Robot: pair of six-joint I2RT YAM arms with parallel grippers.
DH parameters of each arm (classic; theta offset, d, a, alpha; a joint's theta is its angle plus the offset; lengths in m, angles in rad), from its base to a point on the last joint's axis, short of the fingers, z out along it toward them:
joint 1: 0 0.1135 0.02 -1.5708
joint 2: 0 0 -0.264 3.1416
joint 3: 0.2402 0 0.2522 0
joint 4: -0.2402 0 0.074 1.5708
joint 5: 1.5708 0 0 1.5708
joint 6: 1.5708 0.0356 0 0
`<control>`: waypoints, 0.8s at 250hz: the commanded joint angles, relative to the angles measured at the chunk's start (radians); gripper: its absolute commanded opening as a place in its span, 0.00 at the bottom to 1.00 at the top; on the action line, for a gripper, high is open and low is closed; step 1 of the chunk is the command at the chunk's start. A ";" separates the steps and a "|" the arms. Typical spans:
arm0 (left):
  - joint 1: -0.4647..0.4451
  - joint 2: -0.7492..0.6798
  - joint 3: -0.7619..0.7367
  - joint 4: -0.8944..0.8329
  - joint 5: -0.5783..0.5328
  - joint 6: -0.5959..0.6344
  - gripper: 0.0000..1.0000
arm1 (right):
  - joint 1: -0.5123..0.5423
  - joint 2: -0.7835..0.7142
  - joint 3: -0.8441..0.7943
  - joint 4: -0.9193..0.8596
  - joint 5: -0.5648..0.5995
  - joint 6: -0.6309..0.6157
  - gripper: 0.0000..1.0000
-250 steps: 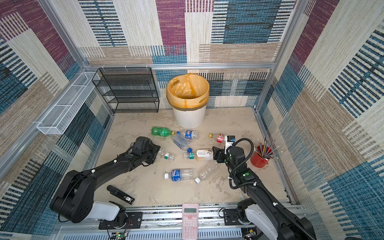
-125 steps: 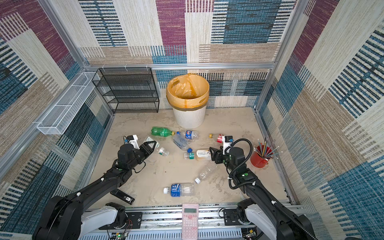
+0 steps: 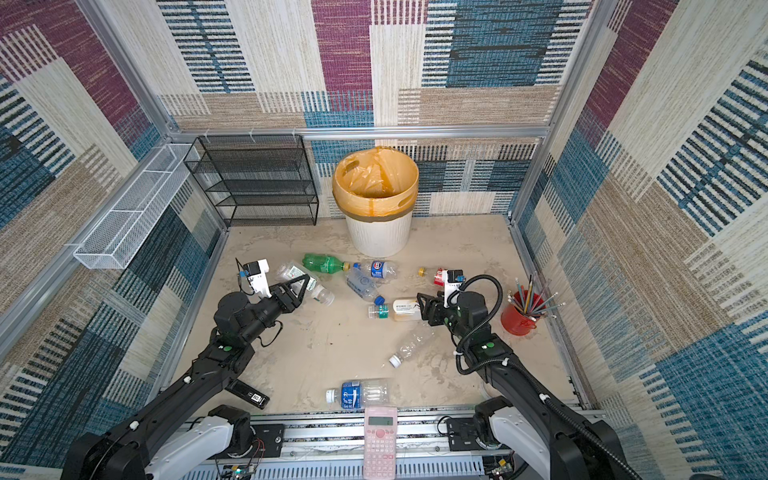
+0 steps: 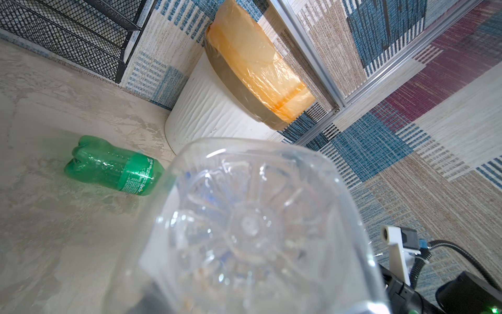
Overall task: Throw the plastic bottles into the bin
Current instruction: 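Lift the clear water bottle with the left gripper and raise it upright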
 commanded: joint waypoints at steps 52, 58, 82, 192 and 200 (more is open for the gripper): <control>0.001 -0.072 -0.004 0.065 0.061 0.162 0.56 | 0.001 0.003 0.007 0.043 -0.009 0.010 0.69; 0.001 -0.084 -0.015 0.084 0.066 0.185 0.55 | 0.001 0.002 0.007 0.045 -0.010 0.011 0.69; 0.001 -0.129 -0.117 0.280 0.061 0.299 0.56 | 0.001 0.002 0.002 0.057 -0.010 0.009 0.69; -0.002 0.109 -0.181 0.905 0.126 0.432 0.54 | 0.001 0.041 0.004 0.111 -0.024 0.017 0.68; -0.003 0.119 -0.160 0.906 0.140 0.436 0.53 | 0.001 0.040 0.005 0.110 -0.023 0.017 0.68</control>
